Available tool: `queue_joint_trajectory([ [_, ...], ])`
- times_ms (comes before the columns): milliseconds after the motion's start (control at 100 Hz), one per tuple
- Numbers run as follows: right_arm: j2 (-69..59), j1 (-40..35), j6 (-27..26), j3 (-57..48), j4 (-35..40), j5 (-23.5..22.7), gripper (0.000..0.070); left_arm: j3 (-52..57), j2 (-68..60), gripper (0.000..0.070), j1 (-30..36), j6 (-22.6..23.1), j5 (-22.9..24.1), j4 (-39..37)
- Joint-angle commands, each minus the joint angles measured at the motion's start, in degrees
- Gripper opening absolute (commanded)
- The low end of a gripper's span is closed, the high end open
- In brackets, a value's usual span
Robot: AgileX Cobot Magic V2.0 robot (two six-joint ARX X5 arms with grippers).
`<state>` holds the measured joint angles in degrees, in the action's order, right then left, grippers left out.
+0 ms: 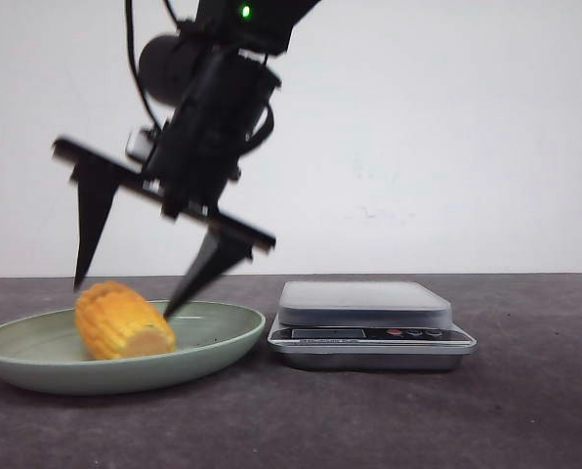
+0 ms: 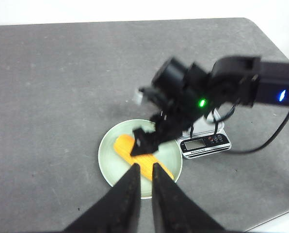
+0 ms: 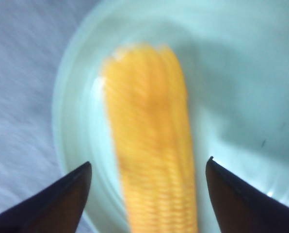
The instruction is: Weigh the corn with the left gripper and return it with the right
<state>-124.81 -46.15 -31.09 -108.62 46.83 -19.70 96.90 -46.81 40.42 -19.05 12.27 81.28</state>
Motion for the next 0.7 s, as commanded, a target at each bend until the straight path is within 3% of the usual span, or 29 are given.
queue_joint_trajectory([
  [0, 2.3, 1.0, 4.9, -6.3, 0.6, 0.4, 0.0483, 1.0, -0.3, 0.0000, 0.6, 0.3, 0.4, 1.4],
  [60, 3.5, 1.9, 8.1, -10.7, 2.8, 1.7, 0.0371, 1.0, -0.3, 0.0000, 0.6, 0.2, 0.3, 1.4],
  [130, 5.1, 2.4, 14.5, -17.1, 7.2, 4.5, 0.0010, 1.0, -0.2, 0.0000, 0.6, 0.1, 0.3, 1.5],
  [140, 5.4, 2.4, 15.5, -17.9, 7.8, 4.9, 0.0000, 1.0, -0.2, 0.0000, 0.6, 0.1, 0.3, 1.5],
  [250, 9.2, 2.1, 23.8, -24.5, 13.2, 13.1, 0.0015, 1.0, -0.2, 0.0000, 0.6, -0.2, 0.3, 1.5],
  [360, 15.3, 0.5, 24.7, -25.0, 12.7, 21.7, 0.0015, 0.9, -0.2, 0.0000, 0.6, -0.2, 0.4, 1.5],
  [690, 30.9, -1.4, 27.6, -24.8, 5.8, 29.2, 0.0015, 0.9, 0.2, 0.0000, 0.6, 0.0, 0.8, 1.6],
])
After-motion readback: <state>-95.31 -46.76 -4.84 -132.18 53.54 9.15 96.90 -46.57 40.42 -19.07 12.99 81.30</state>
